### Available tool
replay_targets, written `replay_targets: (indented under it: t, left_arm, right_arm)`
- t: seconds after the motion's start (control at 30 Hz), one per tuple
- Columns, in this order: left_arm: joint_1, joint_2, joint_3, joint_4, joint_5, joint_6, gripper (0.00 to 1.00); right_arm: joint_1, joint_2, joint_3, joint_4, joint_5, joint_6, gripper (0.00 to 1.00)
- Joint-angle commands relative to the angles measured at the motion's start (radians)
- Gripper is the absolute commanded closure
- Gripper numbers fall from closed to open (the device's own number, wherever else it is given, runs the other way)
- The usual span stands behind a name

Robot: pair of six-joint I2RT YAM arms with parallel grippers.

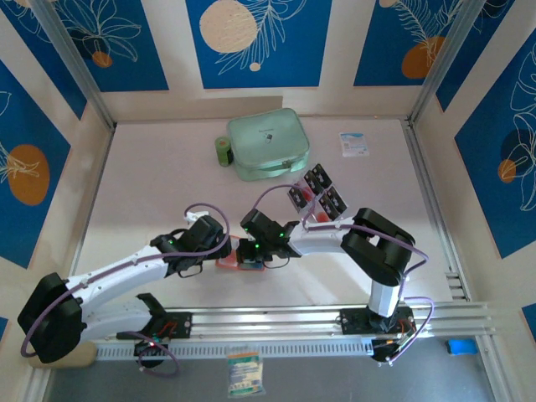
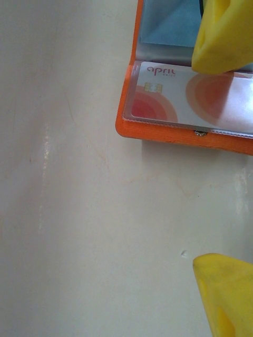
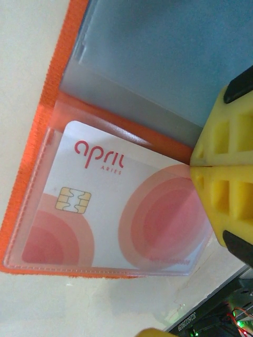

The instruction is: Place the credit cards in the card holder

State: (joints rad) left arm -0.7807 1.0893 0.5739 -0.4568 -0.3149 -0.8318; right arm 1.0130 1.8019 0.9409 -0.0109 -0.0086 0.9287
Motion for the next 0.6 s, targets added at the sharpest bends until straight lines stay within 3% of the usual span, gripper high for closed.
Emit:
replay_targets:
  t: [0.0,0.57]
  left_arm:
    - [0.009,0.003,0.001,-0.001,-0.006,0.004,0.12]
    - [0.009,0.021,0.080,-0.002,0.034,0.050,0.12]
  right_arm:
    - [-0.004,-0.022,0.003,-0.015,-0.013,0.003,1.00]
    - [-0.044,-0.107,-0.034,-0.061,0.025,-0.019,1.00]
